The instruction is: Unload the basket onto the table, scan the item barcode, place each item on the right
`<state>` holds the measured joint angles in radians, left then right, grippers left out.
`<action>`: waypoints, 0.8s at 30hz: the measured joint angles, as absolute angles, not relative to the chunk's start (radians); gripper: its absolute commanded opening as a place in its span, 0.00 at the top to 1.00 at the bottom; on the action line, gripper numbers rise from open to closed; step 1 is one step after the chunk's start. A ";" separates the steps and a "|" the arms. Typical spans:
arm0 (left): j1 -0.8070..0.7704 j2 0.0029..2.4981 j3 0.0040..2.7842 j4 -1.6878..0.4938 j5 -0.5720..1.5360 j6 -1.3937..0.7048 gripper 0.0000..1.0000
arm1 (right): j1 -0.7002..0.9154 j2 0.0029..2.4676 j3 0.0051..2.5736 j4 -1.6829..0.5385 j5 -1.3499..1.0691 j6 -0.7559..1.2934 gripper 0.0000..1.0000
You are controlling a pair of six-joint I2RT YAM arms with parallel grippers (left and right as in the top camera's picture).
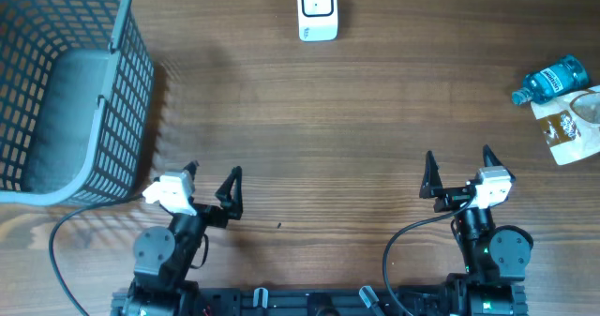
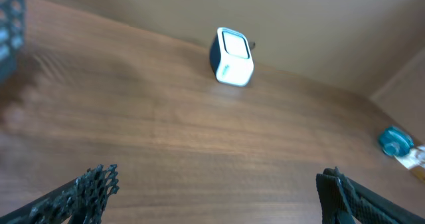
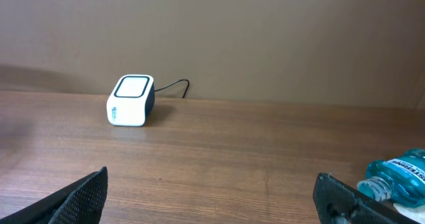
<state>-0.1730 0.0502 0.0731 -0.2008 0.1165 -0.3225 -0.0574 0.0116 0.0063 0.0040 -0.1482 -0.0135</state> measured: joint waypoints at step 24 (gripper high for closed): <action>-0.031 0.014 0.017 -0.078 0.019 -0.056 0.00 | -0.057 0.012 0.006 0.004 -0.148 -0.014 0.00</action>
